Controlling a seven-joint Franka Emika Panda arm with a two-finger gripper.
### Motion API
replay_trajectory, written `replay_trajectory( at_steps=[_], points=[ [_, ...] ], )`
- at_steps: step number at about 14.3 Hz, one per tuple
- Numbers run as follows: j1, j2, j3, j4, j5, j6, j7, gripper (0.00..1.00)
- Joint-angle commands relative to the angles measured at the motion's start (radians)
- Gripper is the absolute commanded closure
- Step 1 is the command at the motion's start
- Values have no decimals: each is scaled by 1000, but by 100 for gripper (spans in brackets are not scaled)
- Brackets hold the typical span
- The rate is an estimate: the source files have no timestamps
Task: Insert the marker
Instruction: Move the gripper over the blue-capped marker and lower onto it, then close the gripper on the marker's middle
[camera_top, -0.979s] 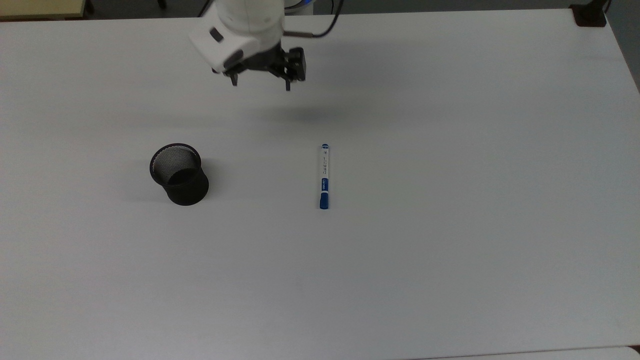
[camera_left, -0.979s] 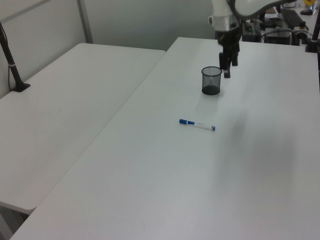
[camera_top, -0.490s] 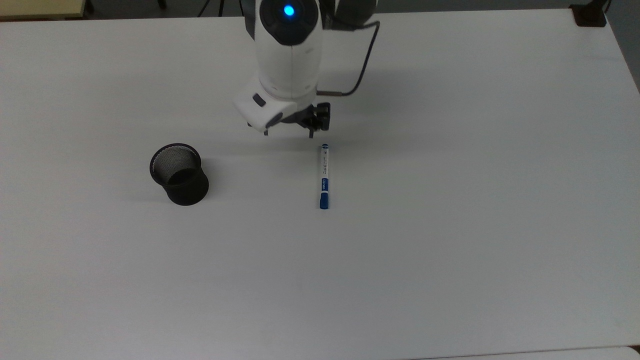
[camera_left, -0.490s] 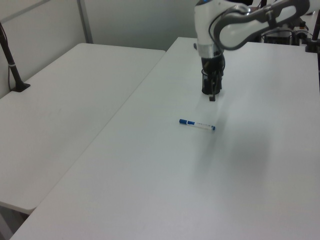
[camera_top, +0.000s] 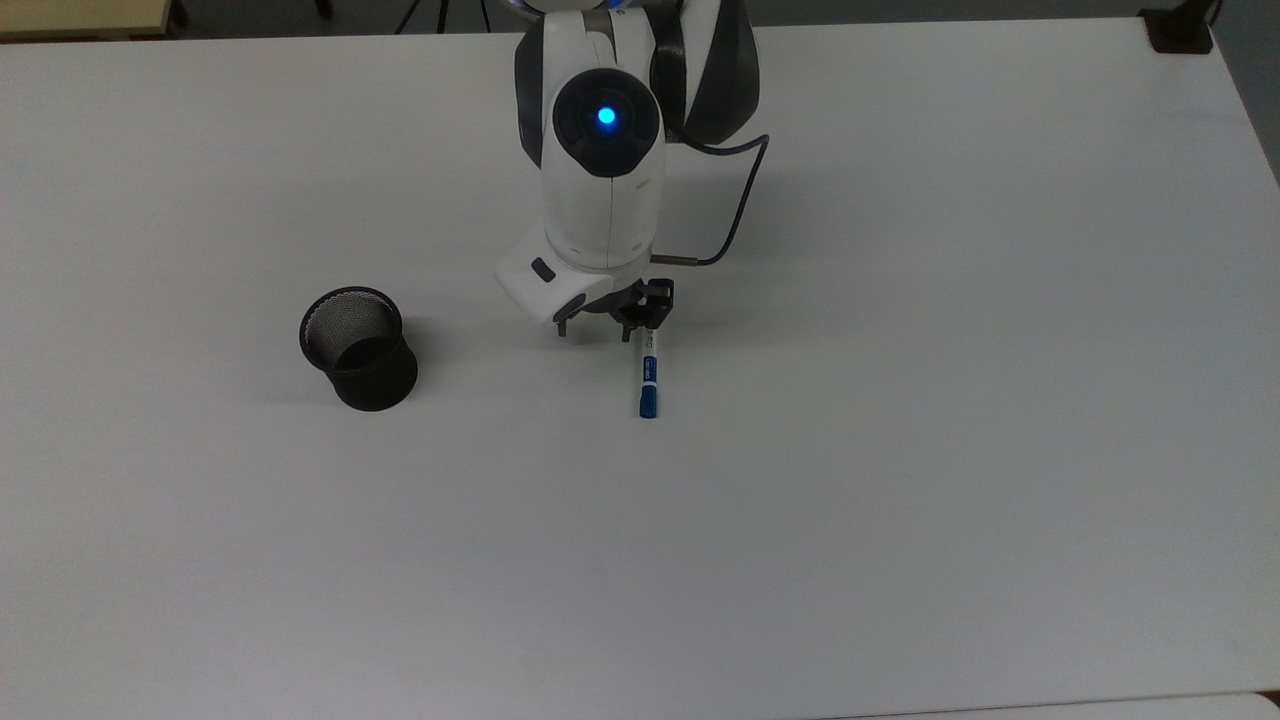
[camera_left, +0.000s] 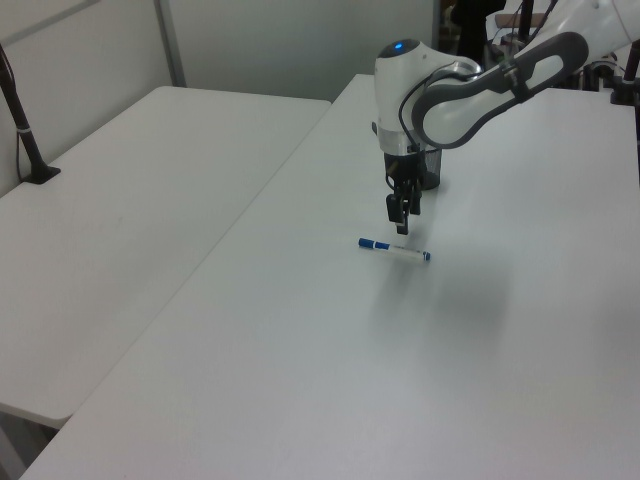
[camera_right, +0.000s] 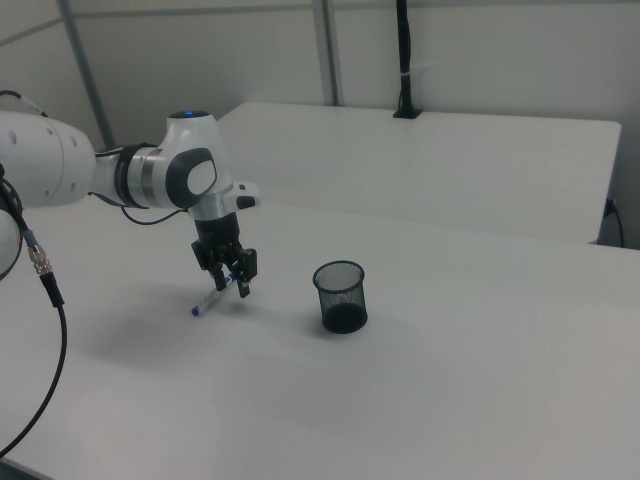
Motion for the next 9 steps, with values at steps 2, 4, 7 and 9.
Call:
replay_trajectory(
  at_steps=[2, 4, 7, 9],
  points=[
    [46, 31, -1, 43, 32, 8, 23, 50],
    [46, 34, -1, 43, 42, 8, 35, 50],
    [60, 66, -1, 72, 39, 19, 69, 50],
    [60, 112, -1, 118, 35, 66, 92, 50]
  ],
)
